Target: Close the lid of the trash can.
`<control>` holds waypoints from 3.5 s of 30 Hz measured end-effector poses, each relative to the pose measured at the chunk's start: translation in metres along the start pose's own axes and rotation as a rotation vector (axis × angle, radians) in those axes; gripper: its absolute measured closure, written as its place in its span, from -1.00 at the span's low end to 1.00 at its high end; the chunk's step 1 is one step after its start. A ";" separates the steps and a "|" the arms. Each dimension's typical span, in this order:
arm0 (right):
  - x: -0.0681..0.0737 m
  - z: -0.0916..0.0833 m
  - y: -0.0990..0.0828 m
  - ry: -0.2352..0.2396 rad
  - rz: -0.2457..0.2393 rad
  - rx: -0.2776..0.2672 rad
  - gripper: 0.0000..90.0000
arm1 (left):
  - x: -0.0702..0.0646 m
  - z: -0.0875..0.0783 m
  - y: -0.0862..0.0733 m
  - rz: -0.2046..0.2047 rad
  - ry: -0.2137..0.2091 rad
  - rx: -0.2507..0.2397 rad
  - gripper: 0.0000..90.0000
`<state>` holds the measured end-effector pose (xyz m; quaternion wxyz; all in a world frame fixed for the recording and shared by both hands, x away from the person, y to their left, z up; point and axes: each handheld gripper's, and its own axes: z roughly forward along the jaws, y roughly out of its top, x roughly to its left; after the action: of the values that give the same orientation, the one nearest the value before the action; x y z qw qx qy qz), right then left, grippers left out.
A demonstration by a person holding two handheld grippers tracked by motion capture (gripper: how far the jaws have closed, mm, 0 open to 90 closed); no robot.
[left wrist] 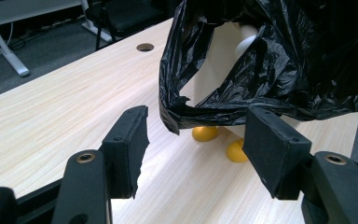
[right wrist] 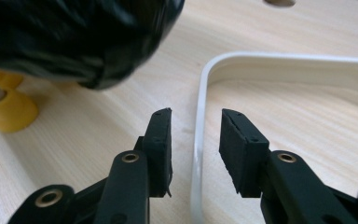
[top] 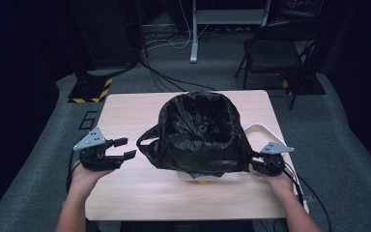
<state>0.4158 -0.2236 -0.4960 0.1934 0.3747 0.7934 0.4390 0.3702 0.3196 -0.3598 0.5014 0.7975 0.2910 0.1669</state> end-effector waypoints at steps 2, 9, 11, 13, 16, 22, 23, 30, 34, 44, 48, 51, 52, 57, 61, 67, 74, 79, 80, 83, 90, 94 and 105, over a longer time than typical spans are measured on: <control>0.000 0.003 -0.001 0.000 -0.001 0.020 0.42 | 0.000 0.000 0.000 0.000 0.000 0.001 -0.12; 0.001 0.010 -0.003 0.003 -0.032 0.069 0.58 | 0.001 0.000 -0.001 -0.002 0.002 0.001 -0.12; 0.002 0.012 -0.003 0.007 -0.037 0.077 0.61 | 0.001 -0.001 -0.001 -0.004 0.000 0.001 -0.12; 0.003 0.013 -0.003 0.005 -0.034 0.084 0.61 | 0.001 0.000 -0.001 -0.007 0.001 -0.001 -0.12; 0.003 0.016 -0.004 -0.002 -0.020 0.111 0.64 | 0.001 0.001 -0.001 -0.004 -0.002 0.001 -0.12; 0.002 0.019 -0.004 -0.014 -0.019 0.140 0.81 | 0.001 0.002 -0.001 -0.005 -0.003 0.004 -0.12; 0.001 0.019 -0.004 -0.011 -0.005 0.143 0.84 | 0.001 0.002 -0.001 -0.004 -0.003 0.004 -0.12; -0.001 0.014 0.000 0.015 0.003 0.123 0.87 | 0.002 0.000 -0.001 -0.008 0.000 -0.002 -0.12; -0.002 0.009 0.005 0.026 0.009 0.108 0.87 | 0.002 0.000 -0.001 -0.012 0.003 -0.003 -0.12; -0.015 -0.002 0.024 0.039 0.015 0.062 0.87 | 0.003 0.002 0.002 -0.001 0.004 0.006 -0.12; -0.021 -0.007 0.036 0.038 0.006 0.059 0.87 | 0.004 0.000 0.004 -0.002 0.008 0.007 -0.12; -0.024 -0.012 0.049 0.041 -0.003 0.052 0.87 | 0.004 0.000 0.005 -0.005 0.005 0.001 -0.12; -0.024 -0.013 0.054 0.041 -0.006 0.049 0.87 | 0.004 0.000 0.006 -0.002 0.004 0.002 -0.12; -0.028 -0.015 0.074 0.047 -0.018 0.037 0.87 | 0.004 0.002 0.014 0.007 -0.004 -0.009 -0.12; -0.027 -0.017 0.089 0.065 -0.027 0.037 0.87 | 0.003 0.003 0.026 0.033 -0.009 0.004 -0.12; -0.021 -0.023 0.116 0.086 -0.042 0.024 0.87 | 0.004 0.001 0.040 0.045 -0.029 0.004 -0.12; -0.015 -0.031 0.143 0.101 -0.059 0.018 0.87 | 0.011 0.000 0.056 0.040 -0.069 0.026 -0.13; -0.011 -0.037 0.159 0.101 -0.078 0.019 0.87 | 0.010 -0.001 0.068 0.058 -0.081 0.026 -0.13; -0.010 -0.038 0.163 0.101 -0.081 0.019 0.87 | 0.010 -0.001 0.071 0.064 -0.083 0.032 -0.13; -0.010 -0.042 0.174 0.108 -0.087 0.021 0.87 | 0.008 0.001 0.079 0.079 -0.090 0.041 -0.13; -0.005 -0.054 0.198 0.114 -0.112 0.003 0.87 | 0.005 0.005 0.092 0.092 -0.127 0.041 -0.13; -0.003 -0.062 0.207 0.116 -0.120 -0.016 0.87 | 0.001 0.008 0.101 0.108 -0.132 0.052 -0.13; 0.011 -0.088 0.231 0.136 -0.163 -0.069 0.87 | -0.011 0.017 0.118 0.149 -0.158 0.065 -0.13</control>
<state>0.4515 -0.1865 -0.2539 0.1870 0.2715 0.8170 0.4731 0.4060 0.2622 -0.2608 0.4829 0.8435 0.1958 0.1306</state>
